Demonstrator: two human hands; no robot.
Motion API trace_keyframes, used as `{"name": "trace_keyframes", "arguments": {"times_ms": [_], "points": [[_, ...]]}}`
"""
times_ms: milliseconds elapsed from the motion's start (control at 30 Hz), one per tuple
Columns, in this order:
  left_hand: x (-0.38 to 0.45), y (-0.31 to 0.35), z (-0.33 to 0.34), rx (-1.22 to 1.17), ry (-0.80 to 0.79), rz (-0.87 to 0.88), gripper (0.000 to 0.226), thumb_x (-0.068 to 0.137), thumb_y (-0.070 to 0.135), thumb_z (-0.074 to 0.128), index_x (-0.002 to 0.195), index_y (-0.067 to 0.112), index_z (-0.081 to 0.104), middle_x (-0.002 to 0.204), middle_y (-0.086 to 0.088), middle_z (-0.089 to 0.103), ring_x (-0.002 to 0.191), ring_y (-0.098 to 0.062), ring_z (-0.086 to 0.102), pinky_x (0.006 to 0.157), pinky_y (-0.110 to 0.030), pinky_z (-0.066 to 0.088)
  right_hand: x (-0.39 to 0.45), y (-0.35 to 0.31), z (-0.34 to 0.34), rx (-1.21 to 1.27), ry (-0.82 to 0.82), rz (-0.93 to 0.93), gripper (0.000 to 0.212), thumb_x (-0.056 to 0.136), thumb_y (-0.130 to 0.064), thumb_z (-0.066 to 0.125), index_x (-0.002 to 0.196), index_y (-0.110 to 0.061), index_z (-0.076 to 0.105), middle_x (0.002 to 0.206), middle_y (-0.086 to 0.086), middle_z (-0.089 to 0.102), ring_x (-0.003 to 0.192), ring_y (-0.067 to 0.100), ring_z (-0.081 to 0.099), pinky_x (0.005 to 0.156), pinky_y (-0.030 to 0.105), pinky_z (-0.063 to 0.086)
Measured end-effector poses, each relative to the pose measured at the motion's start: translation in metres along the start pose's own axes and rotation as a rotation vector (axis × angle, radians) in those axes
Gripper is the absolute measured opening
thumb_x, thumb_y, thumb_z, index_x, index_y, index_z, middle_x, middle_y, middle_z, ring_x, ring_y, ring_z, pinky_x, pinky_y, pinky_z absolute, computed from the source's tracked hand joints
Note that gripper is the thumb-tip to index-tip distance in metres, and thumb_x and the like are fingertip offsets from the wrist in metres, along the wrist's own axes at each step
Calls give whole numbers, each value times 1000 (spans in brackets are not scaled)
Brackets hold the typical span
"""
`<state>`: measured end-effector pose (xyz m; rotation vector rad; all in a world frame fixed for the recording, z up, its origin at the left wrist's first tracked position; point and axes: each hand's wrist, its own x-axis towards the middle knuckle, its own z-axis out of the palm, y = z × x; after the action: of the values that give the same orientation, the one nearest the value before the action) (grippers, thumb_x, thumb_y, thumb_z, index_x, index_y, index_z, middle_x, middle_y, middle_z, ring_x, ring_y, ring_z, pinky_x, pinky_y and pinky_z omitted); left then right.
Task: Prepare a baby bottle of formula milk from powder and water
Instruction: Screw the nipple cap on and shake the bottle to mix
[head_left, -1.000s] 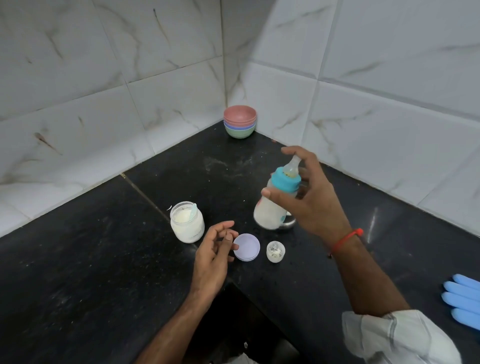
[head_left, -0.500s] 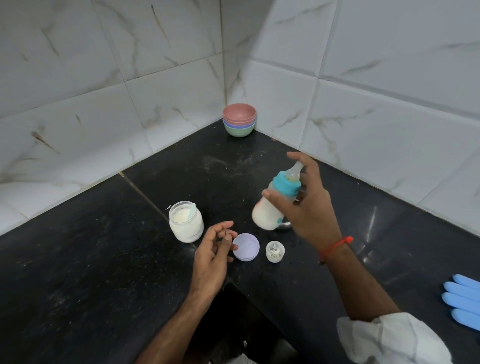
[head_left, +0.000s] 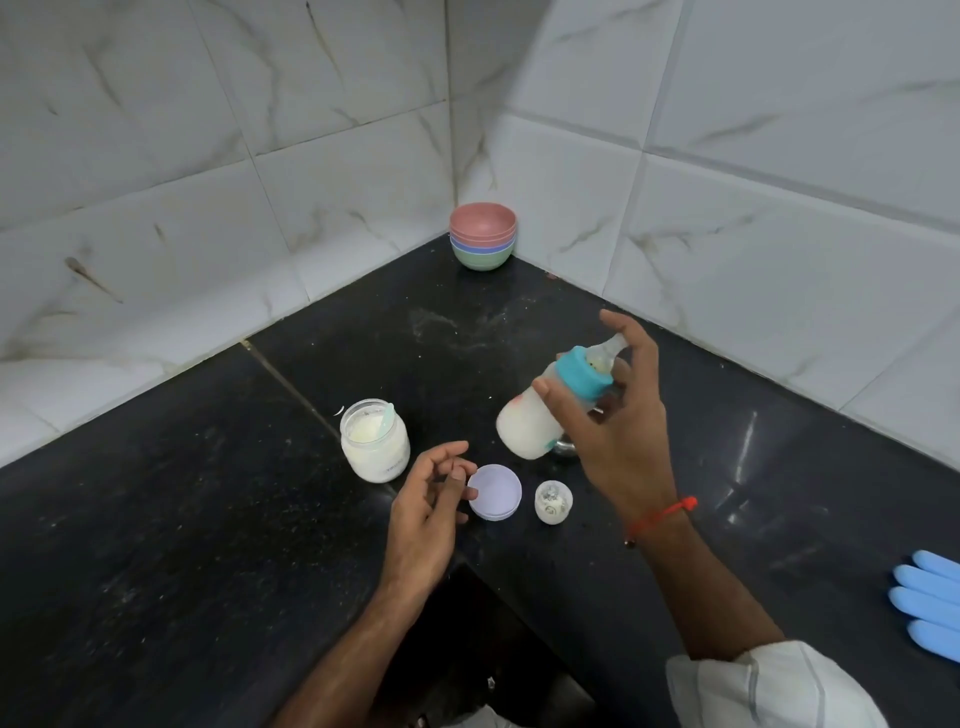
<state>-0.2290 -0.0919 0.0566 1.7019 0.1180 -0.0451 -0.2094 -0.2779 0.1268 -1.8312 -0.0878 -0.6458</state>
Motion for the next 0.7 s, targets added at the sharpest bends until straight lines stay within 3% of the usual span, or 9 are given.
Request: {"name": "trace_keyframes", "arguments": {"times_ms": [167, 300, 467, 533, 600, 633, 700], "points": [[1, 1, -1, -24, 12, 10, 27, 105, 13, 52, 121, 31, 65, 102, 14, 73, 90, -10, 73, 80, -45, 60, -13, -2, 4, -102, 84, -258, 73, 81, -15, 86, 137, -26, 41, 126, 9, 65, 114, 20, 66, 99, 34, 56], [0, 1, 1, -5, -3, 11, 27, 105, 16, 53, 121, 34, 64, 102, 15, 73, 90, -10, 73, 81, -47, 60, -15, 0, 9, -212, -181, -107, 72, 82, -28, 85, 139, -38, 42, 127, -11, 60, 110, 12, 64, 98, 43, 57], [3, 1, 2, -11, -2, 35, 26, 105, 15, 53, 121, 33, 64, 101, 14, 73, 91, -13, 73, 80, -47, 60, -15, -30, 6, -31, 82, -296, 75, 80, -14, 87, 138, -26, 41, 131, 9, 63, 118, 20, 65, 99, 33, 56], [2, 0, 4, -21, -1, 49, 27, 105, 15, 52, 120, 34, 65, 102, 10, 73, 92, -16, 74, 80, -48, 60, -15, -23, 15, -122, -16, -244, 74, 81, -16, 87, 140, -27, 43, 134, -6, 59, 119, 5, 59, 104, 28, 51], [0, 2, 6, -30, -10, 64, 31, 105, 16, 52, 114, 42, 66, 102, 8, 74, 93, -17, 74, 79, -44, 60, -17, -13, 21, -242, -219, -159, 75, 84, -26, 84, 144, -35, 40, 132, -11, 58, 114, 1, 56, 103, 34, 50], [0, 4, 6, -33, -17, 71, 34, 105, 17, 52, 110, 48, 66, 102, 9, 74, 93, -17, 74, 78, -42, 61, -18, -12, 21, -248, -240, -156, 75, 85, -28, 83, 145, -37, 39, 131, -9, 59, 114, 3, 57, 102, 36, 51], [2, 5, 6, -40, -15, 74, 37, 105, 15, 52, 108, 49, 66, 102, 8, 75, 92, -16, 74, 76, -38, 60, -17, -23, 18, -146, -130, -212, 74, 84, -27, 84, 144, -34, 41, 133, -7, 61, 117, 8, 61, 102, 34, 53]]}}
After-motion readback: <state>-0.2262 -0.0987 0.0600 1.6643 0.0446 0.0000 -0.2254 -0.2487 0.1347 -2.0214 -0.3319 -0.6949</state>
